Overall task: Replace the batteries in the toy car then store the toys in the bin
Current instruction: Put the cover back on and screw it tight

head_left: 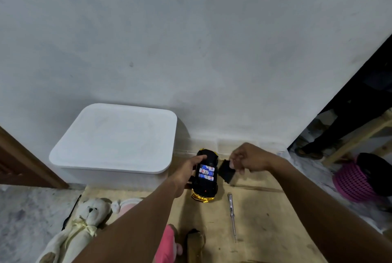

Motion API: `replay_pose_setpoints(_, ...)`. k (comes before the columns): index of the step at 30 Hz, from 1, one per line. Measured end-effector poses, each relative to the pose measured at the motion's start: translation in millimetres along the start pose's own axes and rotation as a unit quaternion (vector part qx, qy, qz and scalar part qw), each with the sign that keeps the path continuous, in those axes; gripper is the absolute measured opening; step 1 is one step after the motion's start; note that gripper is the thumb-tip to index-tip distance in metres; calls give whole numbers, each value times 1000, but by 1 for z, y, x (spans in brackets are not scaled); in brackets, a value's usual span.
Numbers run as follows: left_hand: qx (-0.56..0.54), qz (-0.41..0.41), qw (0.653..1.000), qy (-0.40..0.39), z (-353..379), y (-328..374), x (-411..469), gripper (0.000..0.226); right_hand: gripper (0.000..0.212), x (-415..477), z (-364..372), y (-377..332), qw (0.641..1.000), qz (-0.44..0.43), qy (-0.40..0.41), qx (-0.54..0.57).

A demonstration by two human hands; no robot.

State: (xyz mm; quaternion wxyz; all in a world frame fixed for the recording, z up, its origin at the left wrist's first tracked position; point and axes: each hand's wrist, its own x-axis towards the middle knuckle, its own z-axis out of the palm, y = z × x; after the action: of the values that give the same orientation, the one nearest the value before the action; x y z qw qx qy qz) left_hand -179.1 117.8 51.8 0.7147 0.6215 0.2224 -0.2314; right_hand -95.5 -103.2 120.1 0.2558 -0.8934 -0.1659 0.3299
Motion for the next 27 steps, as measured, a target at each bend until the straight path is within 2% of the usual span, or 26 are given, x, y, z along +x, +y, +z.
replay_pose_setpoints(2, 12, 8, 1000, -14, 4, 2, 1, 37, 10, 7, -7, -27, 999, -9, -9, -29)
replay_pose_setpoints(5, 18, 21, 999, -26, 7, 7, -1, 26, 14, 18, -4, -52, 996, -15, -11, -84)
replay_pose_setpoints(9, -37, 14, 999, -30, 2, 11, 1, 28, 20, 29, 6, -61, 991, 12, -13, -134)
replay_pose_setpoints(13, -20, 8, 999, -48, -1, 11, 2, 30, 9, 35, 13, -64, 981, 24, 8, -192)
replay_pose_setpoints(16, -13, 11, 998, -57, 1, 11, 3, 31, 15, 37, 17, -66, 975, 33, 12, -222)
replay_pose_setpoints(18, -9, 13, 998, -64, 2, 12, 2, 32, 15, 40, 19, -65, 975, 41, 7, -216)
replay_pose_setpoints(23, -25, 16, 997, -66, 3, 10, 2, 34, 14, 35, 6, -62, 991, 59, -34, -119)
replay_pose_setpoints(27, -28, 24, 997, -72, 6, 13, 2, 35, 16, 34, 8, -67, 990, 68, -35, -119)
